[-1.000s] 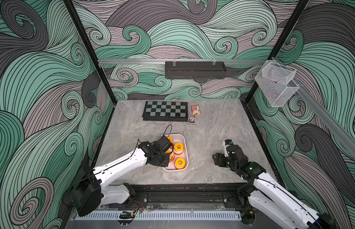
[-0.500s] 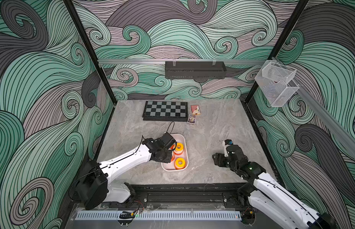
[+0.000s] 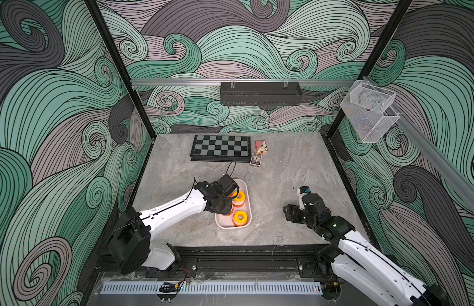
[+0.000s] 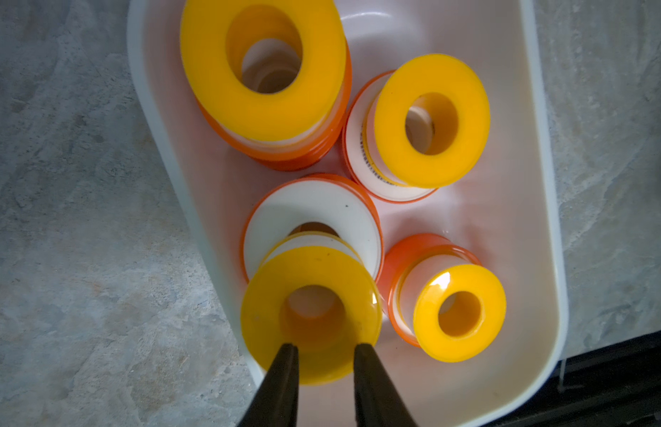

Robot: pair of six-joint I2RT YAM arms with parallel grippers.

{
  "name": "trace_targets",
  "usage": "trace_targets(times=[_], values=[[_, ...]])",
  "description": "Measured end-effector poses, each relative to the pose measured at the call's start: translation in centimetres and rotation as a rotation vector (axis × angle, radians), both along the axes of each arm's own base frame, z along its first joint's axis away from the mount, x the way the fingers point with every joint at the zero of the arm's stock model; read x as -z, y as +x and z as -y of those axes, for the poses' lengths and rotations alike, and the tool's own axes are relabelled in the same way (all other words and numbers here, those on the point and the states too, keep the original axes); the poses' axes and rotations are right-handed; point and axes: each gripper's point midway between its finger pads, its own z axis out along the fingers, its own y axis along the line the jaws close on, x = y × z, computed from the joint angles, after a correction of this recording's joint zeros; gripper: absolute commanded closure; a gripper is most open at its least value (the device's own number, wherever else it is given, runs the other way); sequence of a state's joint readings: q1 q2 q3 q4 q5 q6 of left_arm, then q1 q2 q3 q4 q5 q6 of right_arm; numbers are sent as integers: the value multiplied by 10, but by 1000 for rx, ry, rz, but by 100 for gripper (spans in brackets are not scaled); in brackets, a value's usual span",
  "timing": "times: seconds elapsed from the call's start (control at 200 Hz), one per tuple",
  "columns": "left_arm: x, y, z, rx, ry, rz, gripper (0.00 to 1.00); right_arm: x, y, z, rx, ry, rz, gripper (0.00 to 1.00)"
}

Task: Put the sealing tape into the storage box
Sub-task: Place the sealing tape in the storage box, then adjust the sealing tape in the storage box.

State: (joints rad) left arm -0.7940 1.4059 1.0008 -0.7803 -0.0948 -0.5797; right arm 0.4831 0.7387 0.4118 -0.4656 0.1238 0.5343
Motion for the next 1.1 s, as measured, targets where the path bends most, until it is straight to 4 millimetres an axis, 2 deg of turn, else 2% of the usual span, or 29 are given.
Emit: trace_targets(times=[0.22,0.4,0.6,0.856,1.101], values=[[-10,0,1,4,-20,17,69,0,0,0,0,0,0,26],[-27,-18,-1,27,-113,26,70,-1,1,-1,-1,2,3,27],[-6,-35,-8,30,-94,-45,73,-1,1,-2,-4,3,7,26],[14,-33,-6,24,-46,-96,74,-1,1,-2,-5,3,8,26],[19,-29,-7,18,-24,-89,74,-1,1,-2,-5,2,9,26]])
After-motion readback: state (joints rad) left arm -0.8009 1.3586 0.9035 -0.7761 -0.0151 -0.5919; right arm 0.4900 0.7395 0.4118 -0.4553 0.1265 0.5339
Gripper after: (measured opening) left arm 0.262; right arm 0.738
